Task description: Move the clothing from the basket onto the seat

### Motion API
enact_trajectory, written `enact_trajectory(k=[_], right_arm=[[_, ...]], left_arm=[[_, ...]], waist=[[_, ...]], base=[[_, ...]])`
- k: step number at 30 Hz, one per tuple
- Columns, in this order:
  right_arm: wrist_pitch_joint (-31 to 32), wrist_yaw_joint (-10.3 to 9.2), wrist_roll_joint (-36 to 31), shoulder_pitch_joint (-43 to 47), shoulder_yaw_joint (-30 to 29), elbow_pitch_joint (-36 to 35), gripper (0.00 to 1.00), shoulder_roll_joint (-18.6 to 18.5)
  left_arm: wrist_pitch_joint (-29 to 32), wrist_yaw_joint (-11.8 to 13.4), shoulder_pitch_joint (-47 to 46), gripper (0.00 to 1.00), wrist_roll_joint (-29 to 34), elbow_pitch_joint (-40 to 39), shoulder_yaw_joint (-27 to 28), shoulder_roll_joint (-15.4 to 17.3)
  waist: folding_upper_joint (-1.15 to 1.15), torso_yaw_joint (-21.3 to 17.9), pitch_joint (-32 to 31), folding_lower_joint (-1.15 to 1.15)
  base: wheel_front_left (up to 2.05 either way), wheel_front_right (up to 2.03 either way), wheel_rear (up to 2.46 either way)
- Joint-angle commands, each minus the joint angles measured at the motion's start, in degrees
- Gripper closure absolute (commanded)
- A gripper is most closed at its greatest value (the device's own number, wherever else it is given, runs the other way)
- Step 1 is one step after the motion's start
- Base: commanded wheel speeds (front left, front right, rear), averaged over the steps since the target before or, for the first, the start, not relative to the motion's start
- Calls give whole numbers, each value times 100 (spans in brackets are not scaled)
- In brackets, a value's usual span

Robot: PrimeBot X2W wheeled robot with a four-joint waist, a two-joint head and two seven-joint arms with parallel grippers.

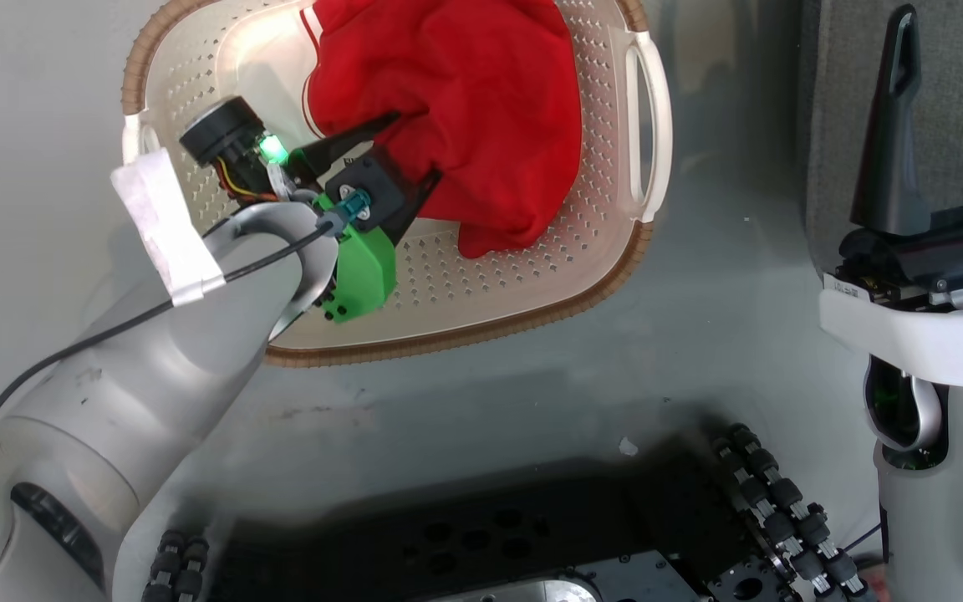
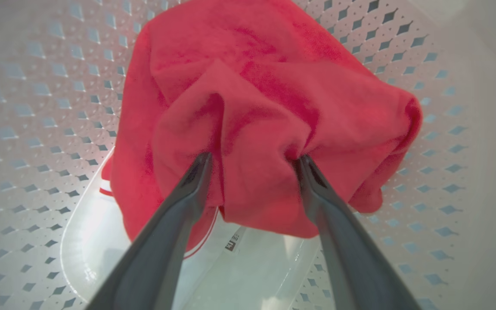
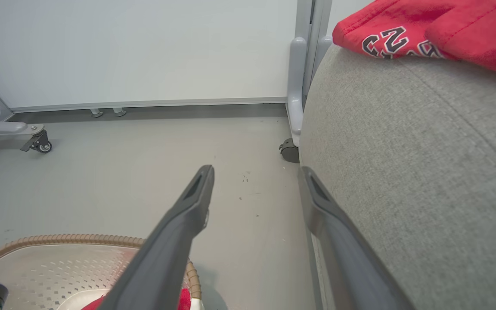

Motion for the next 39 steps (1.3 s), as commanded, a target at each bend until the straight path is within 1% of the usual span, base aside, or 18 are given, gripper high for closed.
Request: enact_trajectory(k=[1,4,8,10,11,12,15,18,20,22,27,34,36,39], right_arm=[[-18,-8,-39,51,-6,-30,0,-14],[-18,-8,-48,69,69,-38,0,-12],[-18,-8,-60,101,131,-54,0,-15],[-18,-8,-86,115,145,-71,0,-12],[-18,-8,-90,121,141,-80,0,-14],[-18,-8,-110,127,122,-95,0,-14],[-18,-8,-151,114,25,-118,0,-13],[-18,-8,-192,17,-5,-87,0,-13],[-18,-8,-194,-88,-6,-57,0,-14],[-18,-8,-155,-107,2,22,0,-15],[-18,-8,-127,-107,164,335,0,-15],[-18,-7,-58,127,370,857,0,-13],[-18,-8,-50,195,428,1012,0,-14],[-18,-8,-28,368,535,1244,0,-14]], left_arm=[[-48,-15,-173,0,-48,73,15,-26],[-82,-15,-115,0,-213,127,11,-130],[77,-15,122,0,-19,81,8,-183],[88,-15,94,0,12,74,18,-179],[67,-15,67,61,27,75,19,-184],[27,-15,2,100,-13,95,17,-199],[-46,-15,-74,100,-108,94,15,-290],[-89,-15,-165,100,-222,45,13,-305],[-94,-15,-289,100,-350,-180,89,-295],[-84,-15,-191,100,-442,-443,248,-249],[-85,-15,405,100,-485,-1086,991,-73],[-87,-14,1458,100,-9,-1930,2110,160],[-87,-7,1816,100,141,-2186,2517,182],[-87,-4,2366,100,364,-2533,3080,114]], waist=[[0,10,5,-1],[0,26,17,-1],[0,-6,20,-1],[0,-5,20,-1],[0,-1,22,-1],[0,16,26,-1],[0,102,28,-1],[0,178,7,-1],[0,247,-32,-1],[0,327,-205,-1],[0,390,-834,-1],[0,375,-1853,-1],[0,367,-2184,-1],[0,364,-2696,-1]], base=[[0,0,0],[0,0,0],[0,0,0],[0,0,0],[0,0,0],[0,0,0],[0,0,0],[0,0,0],[0,0,0],[0,0,0],[0,0,0],[0,0,0],[0,0,0],[0,0,0]])
